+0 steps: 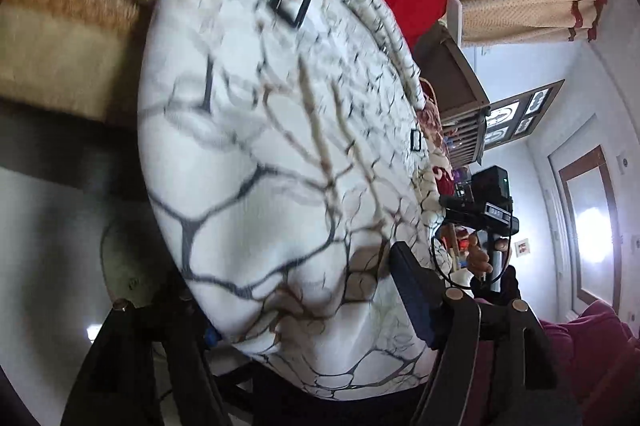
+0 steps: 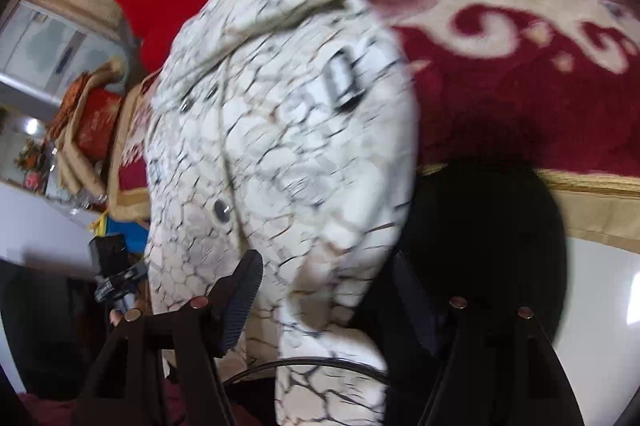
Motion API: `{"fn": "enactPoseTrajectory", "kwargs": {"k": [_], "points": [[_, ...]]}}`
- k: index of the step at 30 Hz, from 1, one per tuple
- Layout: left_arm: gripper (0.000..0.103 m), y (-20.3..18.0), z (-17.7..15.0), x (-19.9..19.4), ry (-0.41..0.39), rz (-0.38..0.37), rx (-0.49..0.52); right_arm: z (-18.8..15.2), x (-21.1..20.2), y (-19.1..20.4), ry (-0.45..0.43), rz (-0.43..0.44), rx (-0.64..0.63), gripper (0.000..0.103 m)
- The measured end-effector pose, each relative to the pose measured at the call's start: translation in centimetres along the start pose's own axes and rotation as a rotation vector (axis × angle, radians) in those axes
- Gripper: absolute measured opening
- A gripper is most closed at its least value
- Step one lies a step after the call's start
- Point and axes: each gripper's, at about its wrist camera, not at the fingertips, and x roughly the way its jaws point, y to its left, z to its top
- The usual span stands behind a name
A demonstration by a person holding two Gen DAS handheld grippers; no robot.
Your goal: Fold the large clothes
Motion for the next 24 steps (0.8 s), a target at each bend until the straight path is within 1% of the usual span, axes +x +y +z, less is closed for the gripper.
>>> {"fn": "enactPoseTrajectory", "kwargs": {"k": [1, 3, 4, 6, 7, 8, 9, 10, 11, 12, 13, 14, 15, 17, 18, 19, 20, 21, 23, 24], "points": [[0.071, 0.3, -0.3, 0.0, -0.002, -0.023, -0.013, -0.1, 0.6, 0.4, 0.022, -0.013, -0.015, 0.072], [0.070, 0.5, -0.8, -0.3, -0.013, -0.046, -0.017, -0.3, 2.0, 1.2, 0.047, -0.069, -0.054, 0.072], [0.067, 0.6, -1.0, -0.5, -0.020, -0.052, -0.011, -0.3, 2.6, 1.9, 0.061, -0.101, -0.082, 0.072], [0.043, 0.2, -1.1, -0.8, -0.027, -0.050, -0.004, -0.1, 3.4, 2.7, 0.098, -0.131, -0.106, 0.067], [0.038, 0.0, -1.1, -0.7, -0.022, -0.045, -0.001, -0.2, 3.7, 2.8, 0.112, -0.139, -0.112, 0.052], [0.029, -0.2, -1.2, -0.9, -0.017, -0.037, 0.010, -0.2, 4.1, 3.1, 0.132, -0.140, -0.119, 0.019], [0.022, -0.5, -1.0, -0.8, -0.021, -0.035, 0.013, -0.4, 4.7, 3.0, 0.165, -0.138, -0.119, 0.015], [0.020, -0.8, -0.9, -0.9, -0.029, -0.037, 0.012, -0.6, 5.1, 2.9, 0.184, -0.133, -0.111, 0.014], [0.016, -1.4, -0.7, -1.4, -0.043, -0.048, 0.019, -0.8, 5.2, 2.9, 0.181, -0.133, -0.114, 0.011], [0.015, -2.1, -0.5, -1.9, -0.058, -0.060, 0.036, -0.9, 5.0, 3.0, 0.173, -0.122, -0.117, 0.010], [0.014, -3.0, -0.1, -2.6, -0.078, -0.069, 0.065, -0.8, 4.1, 3.1, 0.152, -0.059, -0.109, 0.009], [0.014, -4.3, 0.6, -3.3, -0.096, -0.073, 0.100, -0.7, 3.4, 3.0, 0.138, -0.023, -0.109, 0.008], [0.014, -5.8, 1.5, -3.8, -0.106, -0.068, 0.132, -0.3, 2.1, 3.5, 0.096, 0.037, -0.122, 0.008], [0.014, -8.2, 3.1, -4.4, -0.121, -0.058, 0.194, 0.4, 0.4, 4.4, 0.039, 0.083, -0.153, 0.008], [0.014, -9.3, 4.0, -4.6, -0.132, -0.056, 0.220, 1.1, -1.0, 5.3, -0.014, 0.121, -0.189, 0.008], [0.014, -10.1, 4.9, -5.2, -0.144, -0.057, 0.244, 1.5, -1.7, 5.9, -0.046, 0.139, -0.209, 0.008], [0.014, -11.3, 6.6, -5.5, -0.157, -0.055, 0.266, 2.0, -2.4, 6.3, -0.076, 0.155, -0.223, 0.008], [0.014, -12.0, 7.5, -5.6, -0.166, -0.053, 0.275, 3.1, -3.3, 6.8, -0.119, 0.181, -0.229, 0.007], [0.014, -13.7, 10.8, -6.1, -0.198, -0.043, 0.292, 5.1, -4.4, 7.3, -0.178, 0.213, -0.223, 0.007], [0.014, -14.3, 12.3, -6.2, -0.210, -0.038, 0.294, 6.0, -4.7, 7.6, -0.202, 0.214, -0.221, 0.007]]}}
